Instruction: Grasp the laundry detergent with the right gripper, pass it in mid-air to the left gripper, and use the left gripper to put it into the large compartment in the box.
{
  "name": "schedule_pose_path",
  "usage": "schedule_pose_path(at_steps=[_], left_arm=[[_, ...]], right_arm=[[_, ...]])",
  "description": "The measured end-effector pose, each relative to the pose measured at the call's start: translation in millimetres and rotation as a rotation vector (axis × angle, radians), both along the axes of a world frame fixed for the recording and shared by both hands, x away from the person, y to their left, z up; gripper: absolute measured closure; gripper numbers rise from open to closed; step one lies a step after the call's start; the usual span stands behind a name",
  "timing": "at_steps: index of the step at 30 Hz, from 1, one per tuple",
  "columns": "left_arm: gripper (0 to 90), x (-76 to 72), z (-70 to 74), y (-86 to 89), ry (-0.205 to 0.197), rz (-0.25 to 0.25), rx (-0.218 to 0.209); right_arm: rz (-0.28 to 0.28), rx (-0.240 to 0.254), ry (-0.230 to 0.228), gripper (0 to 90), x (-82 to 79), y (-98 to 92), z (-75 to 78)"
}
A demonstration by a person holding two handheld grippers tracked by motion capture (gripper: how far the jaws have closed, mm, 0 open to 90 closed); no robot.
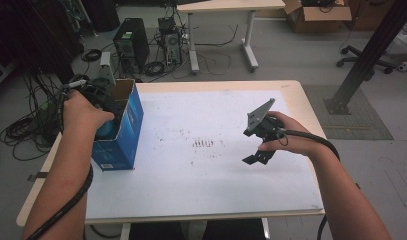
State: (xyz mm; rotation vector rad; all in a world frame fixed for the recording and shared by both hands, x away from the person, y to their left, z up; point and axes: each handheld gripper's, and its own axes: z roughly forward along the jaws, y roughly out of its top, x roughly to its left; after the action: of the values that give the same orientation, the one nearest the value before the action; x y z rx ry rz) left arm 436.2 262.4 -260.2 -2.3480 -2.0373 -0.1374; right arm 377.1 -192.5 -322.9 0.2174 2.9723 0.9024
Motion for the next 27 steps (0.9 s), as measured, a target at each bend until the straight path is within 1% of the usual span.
schedule_pose_path(at_steps=[4,7,11,13,15,19,21,24,27], left_arm=[[19.9,-2.7,8.1,0.0,-0.02,-0.003,0.008],[16.7,-5.1,15.2,-0.9,-0.037,-0.021,0.016],[12.6,-8.7,23.3,-3.6,-0.048,-0.052,0.022],[12.5,-10.4,26.9,-5.1,-0.051,-0.064,0.021],[12.4,-11.8,29.6,-6.5,-0.055,-0.068,0.029],[11.6,-13.7,33.6,-8.2,-0.059,-0.08,0.031],[11.2,-14.5,34.9,-9.6,-0.052,-0.087,0.028],[6.4,-15.5,36.2,-13.8,-0.031,-0.11,0.037],[5.8,-17.1,40.3,-21.5,-0.034,-0.149,0.037]], right_arm=[[0.003,0.011,0.002,2.8,-0.9,0.5,1.4],[0.006,0.005,0.003,2.9,-1.9,1.6,1.5],[0.008,0.001,0.0,2.7,-2.4,2.0,3.4],[0.008,0.002,-0.001,2.7,-2.8,2.6,3.9],[0.011,0.001,0.0,2.8,-3.3,3.3,4.9],[0.014,-0.001,-0.001,2.7,-4.4,5.2,6.9],[0.014,-0.003,-0.001,2.8,-4.9,5.9,7.8],[0.016,-0.006,-0.001,2.7,-5.1,6.3,9.0],[0.017,0.002,-0.001,2.7,-5.4,6.4,9.5]])
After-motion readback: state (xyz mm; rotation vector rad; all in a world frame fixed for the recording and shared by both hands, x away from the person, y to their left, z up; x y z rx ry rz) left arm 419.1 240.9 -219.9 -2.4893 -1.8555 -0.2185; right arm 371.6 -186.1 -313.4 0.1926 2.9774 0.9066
